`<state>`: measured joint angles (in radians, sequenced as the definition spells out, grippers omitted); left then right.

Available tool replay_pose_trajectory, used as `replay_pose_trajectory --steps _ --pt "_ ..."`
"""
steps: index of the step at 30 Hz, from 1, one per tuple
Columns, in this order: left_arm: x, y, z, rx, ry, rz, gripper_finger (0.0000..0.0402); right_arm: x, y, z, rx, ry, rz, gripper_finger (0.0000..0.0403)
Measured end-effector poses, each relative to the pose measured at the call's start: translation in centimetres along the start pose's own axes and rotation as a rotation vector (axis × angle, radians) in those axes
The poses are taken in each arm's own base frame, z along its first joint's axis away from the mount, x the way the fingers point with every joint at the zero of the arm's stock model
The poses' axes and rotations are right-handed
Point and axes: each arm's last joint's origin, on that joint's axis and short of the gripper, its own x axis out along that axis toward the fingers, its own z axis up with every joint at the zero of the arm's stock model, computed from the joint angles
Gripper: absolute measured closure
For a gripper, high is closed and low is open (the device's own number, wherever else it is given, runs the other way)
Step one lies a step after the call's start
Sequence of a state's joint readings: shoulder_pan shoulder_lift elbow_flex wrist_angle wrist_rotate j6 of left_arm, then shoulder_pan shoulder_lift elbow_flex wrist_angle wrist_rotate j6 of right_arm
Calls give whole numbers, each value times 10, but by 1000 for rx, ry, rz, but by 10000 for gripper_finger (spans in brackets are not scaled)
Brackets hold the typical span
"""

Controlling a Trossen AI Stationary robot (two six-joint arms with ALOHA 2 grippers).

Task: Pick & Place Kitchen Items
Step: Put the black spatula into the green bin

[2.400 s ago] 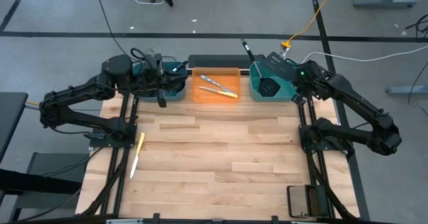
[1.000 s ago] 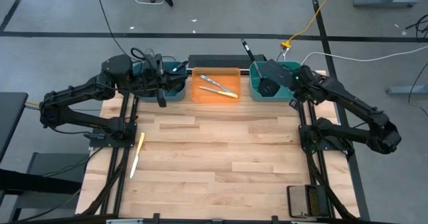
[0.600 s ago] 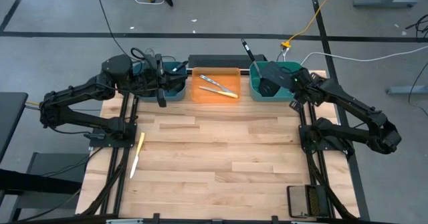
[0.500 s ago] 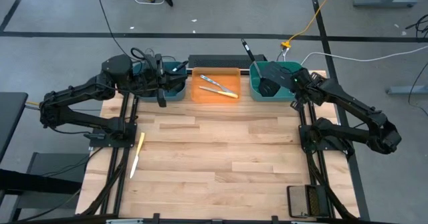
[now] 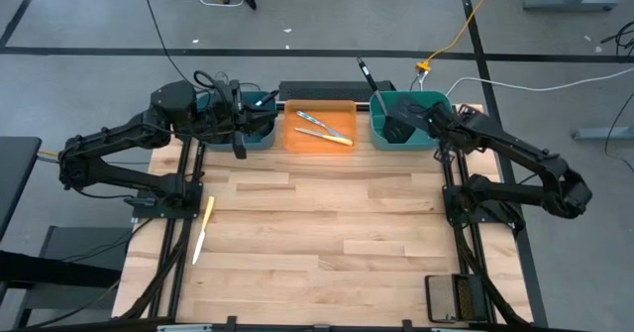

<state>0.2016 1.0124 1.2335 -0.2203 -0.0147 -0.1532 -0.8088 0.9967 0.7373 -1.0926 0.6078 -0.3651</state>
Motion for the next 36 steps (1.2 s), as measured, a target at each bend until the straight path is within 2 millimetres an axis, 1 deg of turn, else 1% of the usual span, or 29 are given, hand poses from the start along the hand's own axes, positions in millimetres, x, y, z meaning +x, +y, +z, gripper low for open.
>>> replay_pose_trajectory --steps 5,8,12,19,27,36 --pt "0 0 0 0 1 0 384 -13 -9 11 21 -31 -24 277" --pt "0 0 -1 0 9 1 384 -20 -14 17 5 -34 -85 277" --pt "0 0 -2 0 25 4 384 -23 -15 21 -46 -9 -169 277" --pt "0 0 -3 4 33 5 384 -23 -10 28 -138 21 -236 277" --pt "0 0 -3 22 35 -3 384 -26 1 39 -261 10 -297 277" --pt "0 0 -3 30 35 -3 384 -18 12 52 -378 74 -359 277"
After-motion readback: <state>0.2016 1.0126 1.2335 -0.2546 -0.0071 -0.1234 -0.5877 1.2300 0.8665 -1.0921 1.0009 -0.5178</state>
